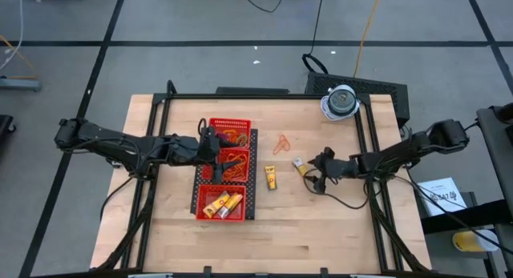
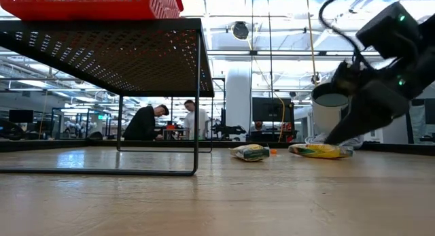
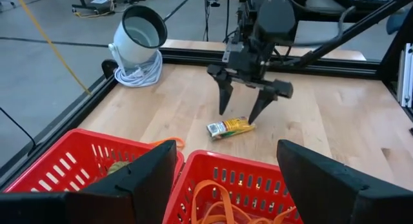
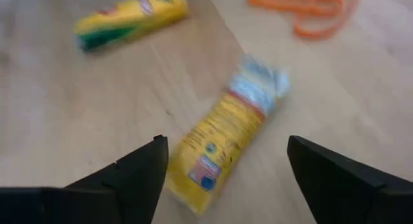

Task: Pick & Place Office Desk Supplies
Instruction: Put the yellow pack of crayon into the bottom red basket on the shelf

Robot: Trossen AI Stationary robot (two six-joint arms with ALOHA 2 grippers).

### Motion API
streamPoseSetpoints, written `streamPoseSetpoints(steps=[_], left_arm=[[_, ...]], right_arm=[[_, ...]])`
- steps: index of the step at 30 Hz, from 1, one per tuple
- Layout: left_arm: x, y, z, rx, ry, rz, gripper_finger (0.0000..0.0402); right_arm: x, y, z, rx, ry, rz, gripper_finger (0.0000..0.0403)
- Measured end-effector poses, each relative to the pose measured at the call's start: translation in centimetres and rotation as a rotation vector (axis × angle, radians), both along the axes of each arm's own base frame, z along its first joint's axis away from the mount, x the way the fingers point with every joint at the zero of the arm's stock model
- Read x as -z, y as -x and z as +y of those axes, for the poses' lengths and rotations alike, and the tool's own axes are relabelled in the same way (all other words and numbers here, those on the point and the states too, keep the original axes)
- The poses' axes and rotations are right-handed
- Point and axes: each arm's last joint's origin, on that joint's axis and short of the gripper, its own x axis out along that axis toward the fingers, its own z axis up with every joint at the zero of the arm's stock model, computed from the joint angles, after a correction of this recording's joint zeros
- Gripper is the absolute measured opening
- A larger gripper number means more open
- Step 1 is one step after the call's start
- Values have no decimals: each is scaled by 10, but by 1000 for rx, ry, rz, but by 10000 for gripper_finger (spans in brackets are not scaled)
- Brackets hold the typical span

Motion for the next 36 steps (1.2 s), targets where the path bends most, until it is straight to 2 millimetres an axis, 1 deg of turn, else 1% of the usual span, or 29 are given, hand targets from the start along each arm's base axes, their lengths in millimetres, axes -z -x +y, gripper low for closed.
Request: streamPoseSetpoints(steps=[3, 6, 10, 14, 22, 30, 36], left_arm=[[0, 0, 0, 0, 0, 0, 273], [0, 0, 0, 0, 0, 0, 274], [0, 0, 0, 0, 3, -1, 274], [0, 0, 0, -1, 3, -2, 274], [0, 0, 0, 0, 3, -2, 273], [0, 0, 0, -1, 4, -3, 273], [-5, -1, 0, -5, 24, -54, 274]], right_arm=[[9, -3, 1, 28, -29, 30, 314], [16, -6, 3, 38, -48, 38, 309], [26, -8, 3, 43, -16, 76, 293], [33, -5, 1, 95, 56, 131, 273], [26, -11, 1, 47, 94, 53, 221], [25, -12, 1, 23, 118, 44, 156], [21, -16, 1, -7, 162, -8, 122]])
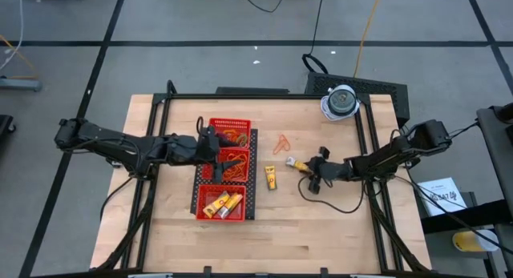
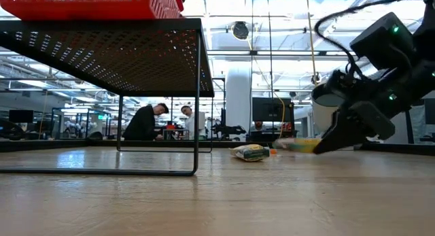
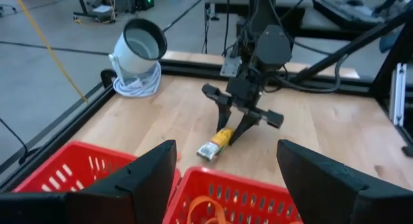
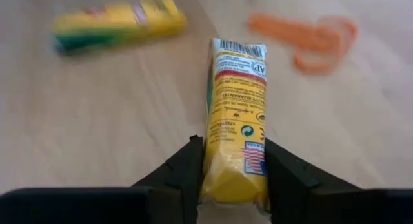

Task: Pick & Place Office Desk Supplies
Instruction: Put the yellow pack of crayon into the bottom red basket on the shelf

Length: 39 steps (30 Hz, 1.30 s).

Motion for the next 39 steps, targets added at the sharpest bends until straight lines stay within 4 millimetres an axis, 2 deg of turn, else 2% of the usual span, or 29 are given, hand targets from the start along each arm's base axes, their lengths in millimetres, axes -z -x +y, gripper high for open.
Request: streamPoseSetpoints(steps=[6, 13, 22, 27, 35, 39], left_arm=[[-3, -1, 0, 0, 6, -29, 274], [-9, -2, 0, -14, 71, -101, 274], [-21, -4, 0, -51, 312, -270, 274], [-20, -12, -1, -42, 352, -321, 273], [-14, -51, -6, -15, 287, -230, 273], [-12, -65, -5, -23, 235, -201, 274]], right_arm=[[-14, -10, 2, -91, 119, -131, 118], [-41, -19, 3, -188, 348, -346, 119], [-75, -21, 4, -215, 702, -557, 122], [-86, -34, 5, -200, 799, -524, 121], [-109, -75, 10, -289, 866, -348, 124], [-124, -85, 12, -286, 883, -360, 125]])
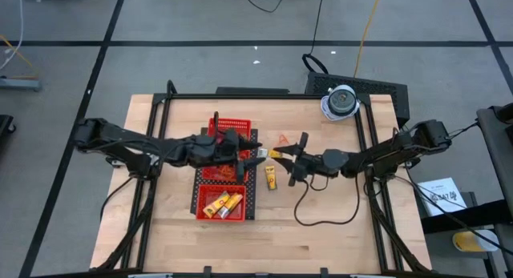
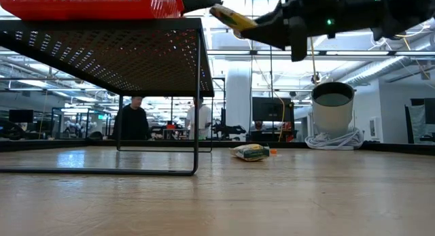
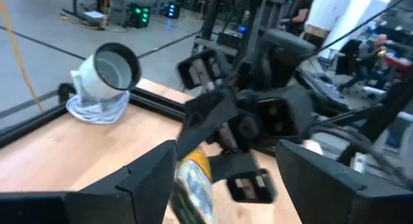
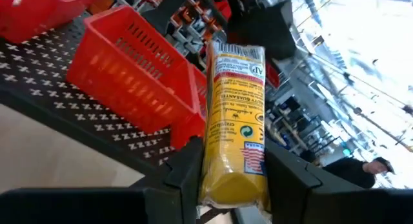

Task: Pick & Place Office Desk Supplies
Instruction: Put the yellow pack of crayon into the bottom red basket on the shelf

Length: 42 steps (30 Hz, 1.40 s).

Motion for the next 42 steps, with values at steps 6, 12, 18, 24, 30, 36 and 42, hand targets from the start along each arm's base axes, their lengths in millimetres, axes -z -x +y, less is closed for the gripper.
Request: streamPoseSetpoints(steps=[6, 12, 18, 24, 30, 36, 42], left_arm=[[2, -4, 9, -37, 22, 6, 273], [2, -4, 10, -41, 15, 6, 274], [2, -4, 11, -43, 11, 12, 273], [5, -4, 17, -53, 27, 34, 272], [5, -4, 19, -58, 48, 37, 216], [5, -4, 19, -57, 41, 38, 134], [5, -4, 19, -53, 7, 36, 76]], right_arm=[[-10, -4, 1, 3, 56, -28, 125], [-12, -4, 1, 7, 70, -45, 125], [-17, -3, 0, 15, 103, -85, 125], [-19, -3, 0, 15, 105, -98, 125], [-17, -3, 0, 14, 83, -83, 125], [-15, -3, 0, 12, 73, -67, 125], [-15, -3, 0, -5, -96, -116, 127]])
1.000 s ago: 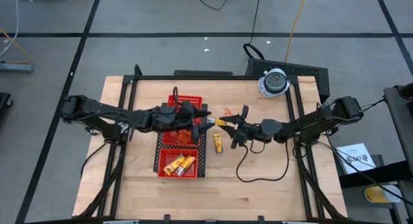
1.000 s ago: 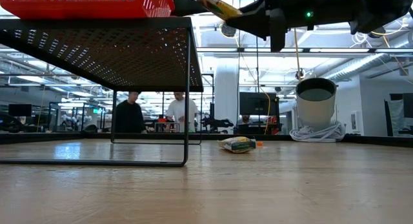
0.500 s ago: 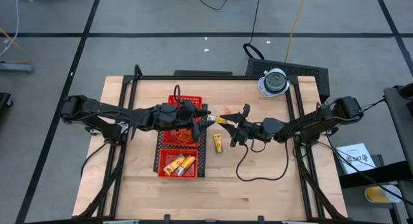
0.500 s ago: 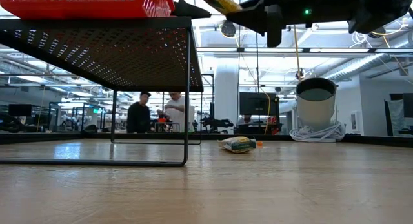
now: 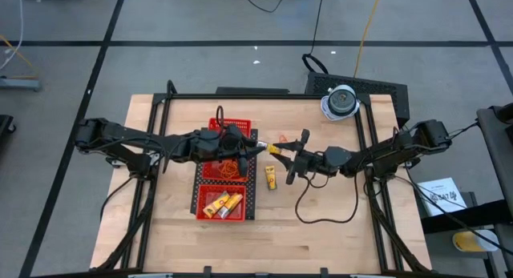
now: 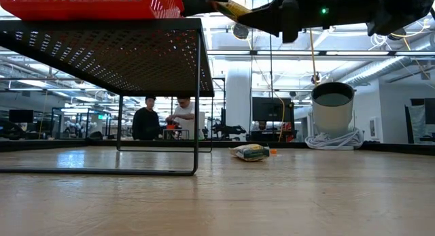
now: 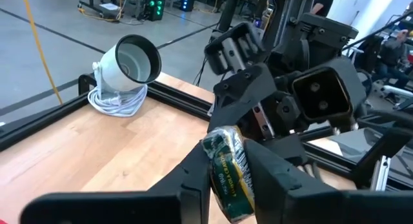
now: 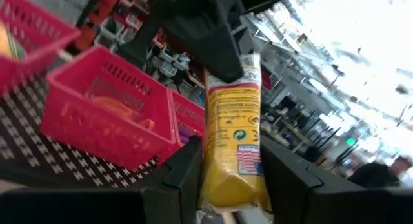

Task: Pick & Place Office Desk Supplies
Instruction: Put the yellow pack of crayon into the bottom red basket on the shelf

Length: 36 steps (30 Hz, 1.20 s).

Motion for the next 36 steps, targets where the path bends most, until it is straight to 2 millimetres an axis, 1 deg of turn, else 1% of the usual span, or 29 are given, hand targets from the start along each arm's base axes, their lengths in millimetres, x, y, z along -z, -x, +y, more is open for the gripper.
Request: streamPoseSetpoints(steps=[4, 8, 12, 15, 18, 21, 24, 28, 30, 33, 36], left_arm=[[0, 0, 0, 1, -16, 2, 75], [-6, 5, 1, -10, -16, -10, 83], [-14, 14, 2, -18, -14, -15, 87], [-19, 22, 0, 10, -8, 1, 77], [-29, 36, -5, 66, 15, 2, 74], [-38, 53, -15, 157, 38, 12, 78], [-43, 68, -30, 270, 21, 47, 83], [-39, 85, -52, 374, -7, 140, 78], [-37, 91, -62, 416, -4, 172, 76], [-34, 98, -76, 433, -28, 208, 79], [-30, 105, -87, 407, -70, 246, 78]], right_arm=[[0, 0, 0, 2, -111, -33, 140], [-7, 8, 3, 125, -180, -48, 163], [-15, 24, 2, 240, -229, -15, 187], [-19, 36, -1, 269, -284, 25, 202], [-15, 52, -6, 283, -340, 50, 211], [-5, 69, -13, 301, -385, 28, 214], [7, 85, -18, 304, -414, -6, 212], [21, 101, -25, 309, -433, -85, 206], [25, 107, -26, 302, -433, -128, 204], [30, 114, -28, 295, -423, -163, 205], [32, 117, -28, 292, -411, -179, 205]])
